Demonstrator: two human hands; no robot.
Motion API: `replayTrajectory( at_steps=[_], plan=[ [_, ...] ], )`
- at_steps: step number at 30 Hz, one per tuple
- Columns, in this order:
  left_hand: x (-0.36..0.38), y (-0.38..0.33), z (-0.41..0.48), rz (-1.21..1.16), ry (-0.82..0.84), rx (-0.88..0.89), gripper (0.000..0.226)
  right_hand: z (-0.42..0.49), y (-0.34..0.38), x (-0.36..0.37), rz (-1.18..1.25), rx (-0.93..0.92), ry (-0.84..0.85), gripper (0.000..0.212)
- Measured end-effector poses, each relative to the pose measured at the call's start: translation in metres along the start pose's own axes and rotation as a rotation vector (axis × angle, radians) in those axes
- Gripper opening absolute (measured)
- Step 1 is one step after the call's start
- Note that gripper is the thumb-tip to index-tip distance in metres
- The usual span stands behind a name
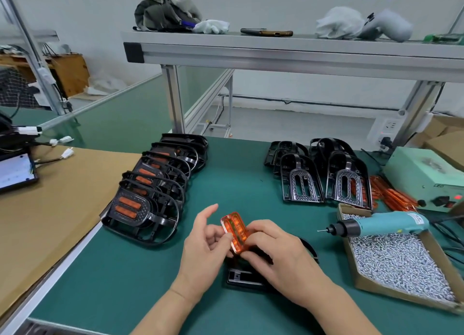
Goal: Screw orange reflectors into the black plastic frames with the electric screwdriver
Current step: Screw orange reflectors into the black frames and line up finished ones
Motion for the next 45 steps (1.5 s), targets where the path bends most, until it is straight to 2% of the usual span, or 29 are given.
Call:
replayTrajectory(
  at_steps=[2, 6, 8, 10, 13, 15, 17, 20, 25, 28, 35, 45],
  plan=[
    [-0.003, 0.000, 0.001, 0.010, -0.028, 0.005, 0.045, 0.004, 0.001, -0.005, 0.023, 0.024, -0.024, 0.016],
    [-0.002, -0.006, 0.001, 0.095, 0.003, 0.089, 0.039, 0.019, -0.001, -0.018, 0.019, 0.102, -0.133, 0.008],
    [-0.002, -0.009, 0.001, 0.142, 0.002, 0.134, 0.035, 0.027, -0.006, -0.017, -0.007, 0.170, -0.122, 0.012],
    [-0.002, -0.012, 0.000, 0.167, -0.006, 0.166, 0.034, 0.033, -0.015, -0.010, -0.040, 0.269, -0.069, 0.020],
    [0.000, -0.008, 0.000, 0.077, 0.014, 0.097, 0.031, 0.036, -0.032, 0.007, -0.002, 0.457, 0.081, 0.025],
    [-0.001, -0.006, 0.001, 0.053, 0.019, 0.060, 0.025, 0.036, -0.036, 0.020, 0.044, 0.522, 0.193, 0.023],
    [0.001, -0.006, 0.001, 0.051, 0.040, 0.046, 0.018, 0.036, -0.035, 0.025, 0.067, 0.544, 0.237, 0.015],
    [0.002, -0.010, -0.001, 0.085, 0.043, 0.088, 0.015, 0.034, -0.039, 0.014, 0.090, 0.606, 0.163, 0.004],
    [0.002, -0.018, -0.001, 0.143, 0.035, 0.190, 0.018, 0.018, -0.063, -0.034, 0.112, 0.751, -0.114, 0.011],
    [-0.001, -0.017, -0.001, 0.192, 0.012, 0.214, 0.029, 0.001, -0.067, -0.043, 0.100, 0.803, -0.161, 0.016],
    [-0.001, -0.013, 0.001, 0.223, 0.010, 0.188, 0.039, -0.023, -0.068, -0.015, 0.013, 0.836, 0.014, 0.018],
    [0.011, -0.006, -0.001, 0.268, 0.121, 0.121, 0.039, -0.012, -0.053, -0.008, -0.320, 0.664, 0.109, 0.014]
  ],
)
Point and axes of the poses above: each hand's wrist, its own z-axis towards the middle knuckle, its own x-axis out of the palm, y = z × x, the point moved 10 cm from there along z, towards the middle knuckle, and after that the axes turned 9 degrees about -y, right-handed, at the moved point
